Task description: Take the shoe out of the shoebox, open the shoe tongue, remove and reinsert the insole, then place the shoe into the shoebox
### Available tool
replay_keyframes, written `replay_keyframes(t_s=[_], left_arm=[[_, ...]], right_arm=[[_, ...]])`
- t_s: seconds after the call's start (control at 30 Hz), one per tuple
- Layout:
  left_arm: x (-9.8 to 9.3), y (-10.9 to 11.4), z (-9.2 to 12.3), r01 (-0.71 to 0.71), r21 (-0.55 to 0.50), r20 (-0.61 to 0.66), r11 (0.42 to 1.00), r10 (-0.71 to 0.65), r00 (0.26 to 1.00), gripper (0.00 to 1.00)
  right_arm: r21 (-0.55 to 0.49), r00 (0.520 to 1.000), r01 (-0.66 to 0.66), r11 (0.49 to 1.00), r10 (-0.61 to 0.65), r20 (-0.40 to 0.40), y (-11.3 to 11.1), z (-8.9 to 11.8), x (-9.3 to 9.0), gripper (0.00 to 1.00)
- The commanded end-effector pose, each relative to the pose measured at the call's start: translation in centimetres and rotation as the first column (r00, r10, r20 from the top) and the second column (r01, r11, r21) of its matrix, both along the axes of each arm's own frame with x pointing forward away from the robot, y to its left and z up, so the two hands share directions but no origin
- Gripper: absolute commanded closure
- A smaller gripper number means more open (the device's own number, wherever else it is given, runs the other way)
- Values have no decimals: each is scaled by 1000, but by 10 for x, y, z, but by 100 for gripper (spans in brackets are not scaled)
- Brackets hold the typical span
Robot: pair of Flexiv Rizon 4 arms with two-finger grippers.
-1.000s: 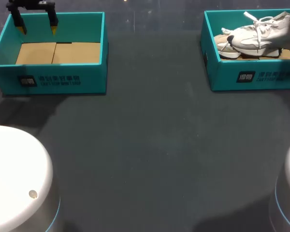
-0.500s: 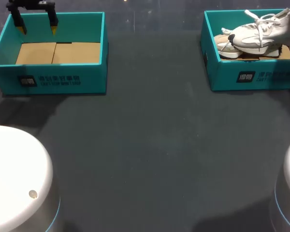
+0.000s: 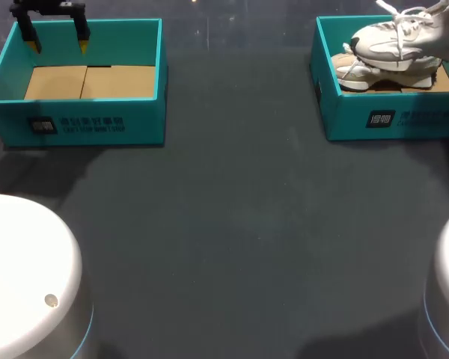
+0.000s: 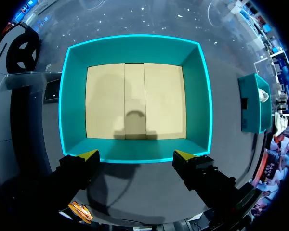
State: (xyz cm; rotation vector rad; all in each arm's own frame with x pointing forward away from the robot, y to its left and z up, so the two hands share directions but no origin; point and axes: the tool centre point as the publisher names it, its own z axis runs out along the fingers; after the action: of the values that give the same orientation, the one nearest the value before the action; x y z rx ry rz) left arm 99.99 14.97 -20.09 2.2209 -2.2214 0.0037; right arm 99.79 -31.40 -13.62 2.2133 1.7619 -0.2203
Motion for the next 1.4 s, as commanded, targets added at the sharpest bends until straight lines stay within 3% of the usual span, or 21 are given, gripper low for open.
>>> replay_keyframes(t_s=[0.03,0.6,1.03,1.2,1.4], left_arm=[[0,0,0,0,1,-1,1000,0,1000,0],[0,0,0,0,1,-1,1000,0,1000,0],[0,0,0,0,1,-1,1000,0,1000,0],[0,0,0,0,1,-1,1000,0,1000,0],[0,0,0,0,1,-1,1000,0,1000,0]], right_arm=[[-26,999,6,1000,-5,42,19,14,-34,100],[-59,994,64,996,-59,94,108,26,-128,100],[-79,993,60,995,-52,103,185,13,-200,100],[-56,996,45,997,-41,73,205,3,-215,100],[-56,996,45,997,-41,73,205,3,-215,100]])
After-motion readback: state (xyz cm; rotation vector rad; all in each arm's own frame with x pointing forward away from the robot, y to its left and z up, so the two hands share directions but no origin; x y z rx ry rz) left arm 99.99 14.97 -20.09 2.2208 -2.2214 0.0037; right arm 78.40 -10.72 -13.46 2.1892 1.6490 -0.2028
